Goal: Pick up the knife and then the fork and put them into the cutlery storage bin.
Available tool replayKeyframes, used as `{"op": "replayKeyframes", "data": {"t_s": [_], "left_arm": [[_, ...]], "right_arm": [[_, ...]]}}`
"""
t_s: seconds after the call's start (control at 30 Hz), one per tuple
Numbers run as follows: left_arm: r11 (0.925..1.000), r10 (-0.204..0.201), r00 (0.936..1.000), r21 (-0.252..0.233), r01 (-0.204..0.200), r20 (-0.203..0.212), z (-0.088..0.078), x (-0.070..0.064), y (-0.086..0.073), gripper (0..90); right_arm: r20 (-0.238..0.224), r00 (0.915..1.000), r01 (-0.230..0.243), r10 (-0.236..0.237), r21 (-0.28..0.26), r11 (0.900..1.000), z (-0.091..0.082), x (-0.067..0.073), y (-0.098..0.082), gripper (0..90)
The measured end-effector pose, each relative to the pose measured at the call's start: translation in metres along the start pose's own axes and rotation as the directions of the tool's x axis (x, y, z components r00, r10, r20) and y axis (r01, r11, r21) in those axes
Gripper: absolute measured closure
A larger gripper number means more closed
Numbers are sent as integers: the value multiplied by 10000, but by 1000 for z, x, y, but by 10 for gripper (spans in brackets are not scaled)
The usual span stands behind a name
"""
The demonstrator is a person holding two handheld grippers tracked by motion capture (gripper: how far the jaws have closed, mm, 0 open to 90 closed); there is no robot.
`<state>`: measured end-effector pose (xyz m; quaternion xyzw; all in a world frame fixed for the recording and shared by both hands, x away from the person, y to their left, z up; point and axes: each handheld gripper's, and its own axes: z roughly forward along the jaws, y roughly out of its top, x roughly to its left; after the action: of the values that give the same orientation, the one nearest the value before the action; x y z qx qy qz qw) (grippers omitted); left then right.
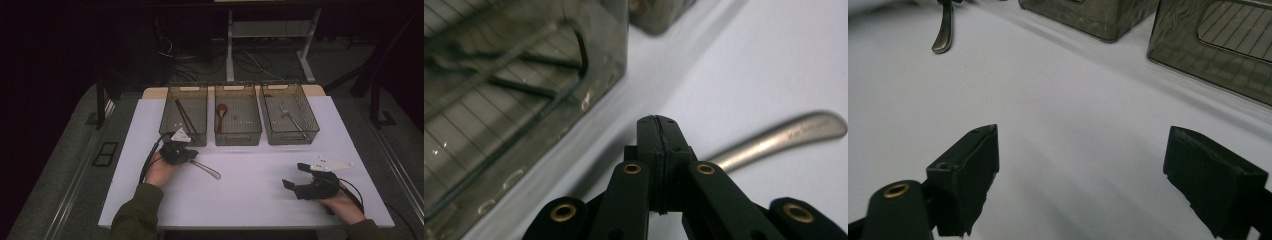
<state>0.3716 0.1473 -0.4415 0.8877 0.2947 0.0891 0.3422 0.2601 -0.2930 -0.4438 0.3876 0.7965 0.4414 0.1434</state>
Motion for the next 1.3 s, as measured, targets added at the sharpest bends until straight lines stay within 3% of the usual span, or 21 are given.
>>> {"op": "replayKeyframes", "data": {"t_s": [0.2,0.27,0.43,0.73,0.93,1.1,1.2,1.3], "left_arm": [[9985,354,9993,423,-358,96,-2,-2,-1,889],[9989,207,9997,415,-212,123,-3,-2,-1,889],[9966,372,9991,728,-386,210,-8,-4,-3,889],[9916,630,9966,1101,-686,529,-23,-22,-17,889],[9869,840,9908,1288,-974,1058,-32,-36,-26,889],[9920,821,9918,872,-907,984,-39,-41,-32,884],[9971,740,9921,103,-754,1012,-48,-43,-35,794],[9967,736,9914,-431,-693,1081,-50,-48,-41,696]], "right_arm": [[17,10000,52,-52,20,10000,0,0,0,139],[14,10000,44,-44,20,10000,0,0,0,139],[63,10000,67,-67,50,10000,0,0,0,139],[97,9999,96,-97,37,9999,-1,-1,-1,139],[146,9998,100,-101,50,9999,-1,-2,-1,139],[126,9998,139,-140,61,9999,-1,-2,-1,139],[152,9998,147,-148,35,9999,-2,-2,-1,139],[165,9997,162,-162,29,9999,-2,-2,-1,139]]}}
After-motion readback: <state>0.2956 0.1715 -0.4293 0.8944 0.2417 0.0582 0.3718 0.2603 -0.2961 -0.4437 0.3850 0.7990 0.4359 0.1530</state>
